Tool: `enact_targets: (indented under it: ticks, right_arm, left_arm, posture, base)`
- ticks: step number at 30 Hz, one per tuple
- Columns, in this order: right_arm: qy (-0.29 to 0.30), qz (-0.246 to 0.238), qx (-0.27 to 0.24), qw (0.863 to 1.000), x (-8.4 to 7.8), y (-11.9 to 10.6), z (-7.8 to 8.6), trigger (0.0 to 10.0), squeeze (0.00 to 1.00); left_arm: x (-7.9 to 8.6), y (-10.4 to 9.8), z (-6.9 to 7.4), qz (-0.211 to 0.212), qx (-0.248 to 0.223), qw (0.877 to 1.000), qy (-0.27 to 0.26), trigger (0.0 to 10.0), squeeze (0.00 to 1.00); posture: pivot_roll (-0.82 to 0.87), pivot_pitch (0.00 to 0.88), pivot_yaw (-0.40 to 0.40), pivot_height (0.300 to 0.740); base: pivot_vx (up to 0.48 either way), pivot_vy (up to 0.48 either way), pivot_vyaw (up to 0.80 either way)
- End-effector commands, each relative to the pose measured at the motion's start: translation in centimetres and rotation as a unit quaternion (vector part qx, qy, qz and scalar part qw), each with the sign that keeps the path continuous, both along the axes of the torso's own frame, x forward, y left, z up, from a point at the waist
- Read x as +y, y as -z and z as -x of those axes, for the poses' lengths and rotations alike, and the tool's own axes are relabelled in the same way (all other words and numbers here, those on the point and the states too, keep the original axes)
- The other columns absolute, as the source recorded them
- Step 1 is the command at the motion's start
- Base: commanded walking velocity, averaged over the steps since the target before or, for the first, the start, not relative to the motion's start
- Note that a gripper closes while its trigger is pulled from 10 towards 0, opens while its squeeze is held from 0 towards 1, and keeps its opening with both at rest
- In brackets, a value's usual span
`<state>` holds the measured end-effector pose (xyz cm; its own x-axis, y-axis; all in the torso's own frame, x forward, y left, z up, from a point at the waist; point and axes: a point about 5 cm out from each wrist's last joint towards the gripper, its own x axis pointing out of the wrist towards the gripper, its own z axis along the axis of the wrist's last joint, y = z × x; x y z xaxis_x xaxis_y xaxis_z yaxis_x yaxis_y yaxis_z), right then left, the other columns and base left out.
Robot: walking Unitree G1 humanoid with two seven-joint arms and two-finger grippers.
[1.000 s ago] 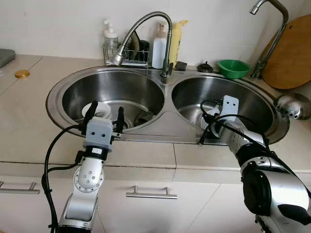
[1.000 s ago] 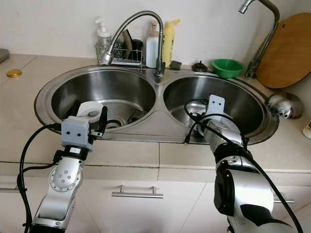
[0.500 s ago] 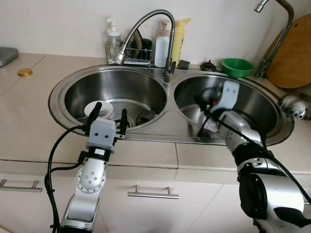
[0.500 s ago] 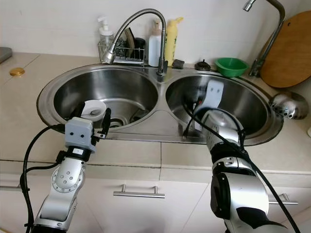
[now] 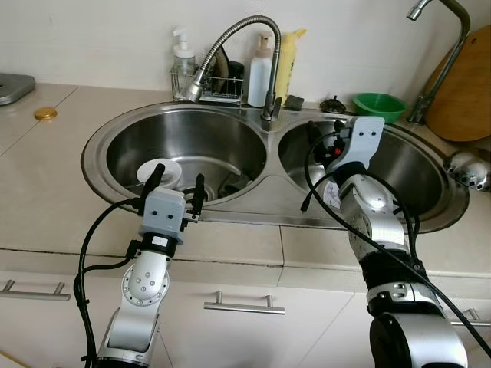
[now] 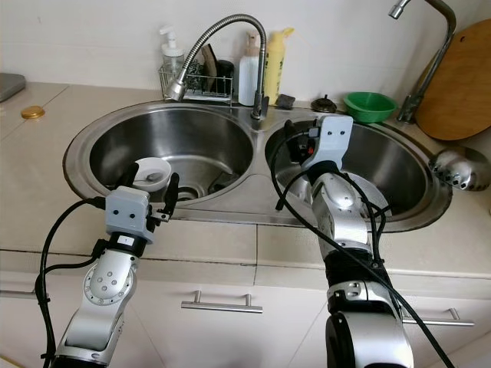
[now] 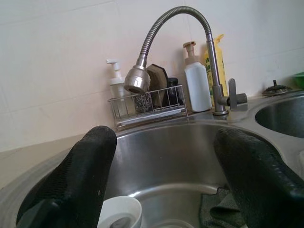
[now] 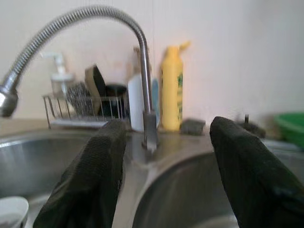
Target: Kitchen organization
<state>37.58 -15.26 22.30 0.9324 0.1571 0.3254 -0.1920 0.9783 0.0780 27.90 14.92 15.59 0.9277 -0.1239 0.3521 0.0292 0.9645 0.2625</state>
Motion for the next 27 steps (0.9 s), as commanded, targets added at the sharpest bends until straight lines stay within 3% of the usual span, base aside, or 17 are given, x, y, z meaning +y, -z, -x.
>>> enact_targets:
  ticks: [1,7,12,27]
  right_arm:
    - [-0.005,0.003,-0.012,1.000,0.1,-0.3,0.4,10.0,0.00]
    - [-0.003,0.014,-0.039,0.999,0.6,-0.6,1.2,10.0,0.00]
    - [-0.017,0.024,-0.034,0.999,1.3,-0.2,1.6,10.0,0.00]
    - [-0.016,0.022,-0.036,0.999,1.5,-0.1,2.0,10.0,0.00]
  left_arm:
    - [-0.1,0.1,0.0,0.004,0.004,1.000,0.003,10.0,0.00]
    - [-0.2,0.1,0.0,0.004,0.007,1.000,0.006,10.0,0.00]
    - [-0.3,0.1,0.0,0.005,0.008,1.000,0.007,10.0,0.00]
    - [-0.2,-0.5,0.0,0.005,-0.010,1.000,0.001,10.0,0.00]
  posture:
    - [0.08,0.000,-0.065,0.740]
    - [0.08,0.000,-0.065,0.740]
    - [0.08,0.000,-0.065,0.740]
    - [0.08,0.000,-0.071,0.740]
  base:
    - [-0.270,0.000,0.00]
    - [-0.275,0.000,0.00]
    - [-0.279,0.000,0.00]
    - [-0.274,0.000,0.00]
